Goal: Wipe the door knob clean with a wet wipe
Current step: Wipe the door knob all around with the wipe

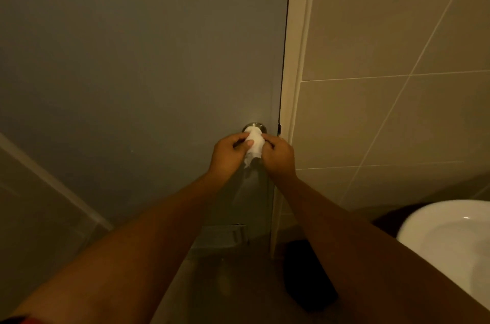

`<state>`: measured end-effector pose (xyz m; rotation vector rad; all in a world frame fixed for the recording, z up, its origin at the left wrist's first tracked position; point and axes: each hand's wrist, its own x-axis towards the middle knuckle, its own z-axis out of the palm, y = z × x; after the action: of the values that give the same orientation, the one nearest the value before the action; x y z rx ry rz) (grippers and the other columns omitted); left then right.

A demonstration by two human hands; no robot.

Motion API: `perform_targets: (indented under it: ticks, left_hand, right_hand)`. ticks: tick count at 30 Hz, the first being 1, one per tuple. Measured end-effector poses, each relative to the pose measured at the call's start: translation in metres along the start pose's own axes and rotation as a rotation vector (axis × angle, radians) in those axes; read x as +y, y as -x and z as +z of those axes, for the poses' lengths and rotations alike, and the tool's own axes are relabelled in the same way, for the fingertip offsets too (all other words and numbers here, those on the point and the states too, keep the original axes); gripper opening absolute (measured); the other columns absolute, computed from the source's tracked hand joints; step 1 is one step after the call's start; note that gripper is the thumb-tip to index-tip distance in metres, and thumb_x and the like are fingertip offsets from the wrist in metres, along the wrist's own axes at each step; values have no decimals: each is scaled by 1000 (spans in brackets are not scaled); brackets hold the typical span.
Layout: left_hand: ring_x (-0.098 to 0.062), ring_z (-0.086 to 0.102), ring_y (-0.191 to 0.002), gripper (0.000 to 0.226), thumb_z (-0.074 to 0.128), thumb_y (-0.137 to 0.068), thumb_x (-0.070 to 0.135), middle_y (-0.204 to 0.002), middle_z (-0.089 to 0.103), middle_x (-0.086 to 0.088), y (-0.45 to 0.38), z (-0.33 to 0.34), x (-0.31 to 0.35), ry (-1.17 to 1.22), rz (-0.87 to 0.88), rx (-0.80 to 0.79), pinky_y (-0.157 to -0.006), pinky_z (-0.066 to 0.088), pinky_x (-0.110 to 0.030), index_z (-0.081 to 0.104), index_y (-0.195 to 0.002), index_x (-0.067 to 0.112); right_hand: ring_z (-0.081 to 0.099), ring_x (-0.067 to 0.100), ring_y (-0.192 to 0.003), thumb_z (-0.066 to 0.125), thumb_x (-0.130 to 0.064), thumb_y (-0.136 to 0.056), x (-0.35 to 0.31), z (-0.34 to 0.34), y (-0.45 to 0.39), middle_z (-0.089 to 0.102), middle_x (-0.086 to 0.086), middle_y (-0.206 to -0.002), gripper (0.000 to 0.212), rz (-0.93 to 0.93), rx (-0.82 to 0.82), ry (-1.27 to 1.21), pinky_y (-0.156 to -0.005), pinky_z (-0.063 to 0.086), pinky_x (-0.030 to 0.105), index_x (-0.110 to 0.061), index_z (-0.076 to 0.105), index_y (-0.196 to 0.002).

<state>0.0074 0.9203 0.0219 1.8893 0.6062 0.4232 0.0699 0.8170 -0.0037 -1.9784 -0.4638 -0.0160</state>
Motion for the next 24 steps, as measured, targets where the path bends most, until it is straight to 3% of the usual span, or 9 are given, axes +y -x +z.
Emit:
perform_targets:
  ticks: [2, 4, 7, 9, 11, 14, 18, 21, 24]
  left_hand:
    - [-26, 62, -114, 39, 63, -91, 15, -129, 63, -13, -3, -3, -1, 42, -9, -25, -89, 51, -26, 61, -130, 9]
    - [-24, 63, -113, 44, 67, -88, 12, -129, 64, -12, -7, -8, -4, 14, 26, -77, -84, 50, -22, 60, -131, 9]
    - [-24, 61, -116, 52, 71, -83, 8, -130, 63, -11, -10, -16, -8, -47, 90, -166, -91, 51, -26, 58, -133, 9]
    - [-25, 61, -115, 55, 72, -82, 7, -129, 63, -11, -11, -19, -11, -71, 103, -196, -92, 52, -30, 57, -134, 10]
    - [-23, 62, -110, 56, 74, -81, 10, -126, 63, -9, -13, -20, -12, -126, 135, -214, -88, 52, -27, 56, -134, 12]
    - [-15, 62, -101, 50, 73, -82, 22, -121, 63, -3, -15, -29, -12, -295, 249, -180, -85, 49, -22, 59, -130, 17]
    - [-12, 60, -96, 31, 56, -91, 27, -112, 61, 0, -21, -56, 0, -539, 515, -26, -83, 48, -22, 63, -119, 18]
    - [-22, 58, -108, 34, 48, -93, 25, -120, 60, -9, -32, -78, 19, -798, 846, 46, -91, 51, -36, 64, -120, 11]
    - [-36, 50, -128, 38, 51, -94, 22, -137, 54, -20, -48, -93, 36, -1000, 1147, 80, -108, 40, -52, 62, -126, 6]
  right_hand:
    - [63, 29, -105, 45, -12, -101, 3, 1, 4, 65, 20, -120, 31, 9, 1, -31, -86, 51, 29, -1, 63, -123]
    - [61, 28, -111, 44, -15, -102, 4, 0, 8, 63, 17, -125, 32, -10, 8, -55, -88, 49, 28, -5, 60, -129]
    - [59, 18, -110, 48, -12, -101, 5, 1, 14, 59, 13, -127, 35, -51, 40, -152, -93, 50, 25, -6, 55, -135]
    - [61, 4, -97, 52, -11, -99, 9, 3, 16, 57, 5, -113, 32, -45, 97, -197, -77, 51, 9, 0, 57, -129]
    - [61, 7, -96, 54, -14, -97, 7, 5, 19, 52, -2, -109, 29, -14, 126, -231, -68, 50, 7, -2, 58, -124]
    - [51, 17, -112, 55, -6, -85, 4, 5, 19, 49, 3, -125, 41, -91, 176, -97, -85, 48, 18, -13, 55, -126]
    - [51, 21, -117, 57, -14, -83, -5, 6, 16, 50, 1, -129, 50, -124, 88, -35, -96, 52, 38, -23, 50, -132]
    - [48, 23, -123, 54, -30, -91, -9, 15, 17, 48, 2, -136, 47, -134, 36, 84, -102, 47, 40, -23, 47, -138]
    - [47, 23, -125, 60, -41, -90, -8, 28, 20, 44, 2, -140, 53, -92, 48, 106, -101, 47, 38, -24, 46, -139]
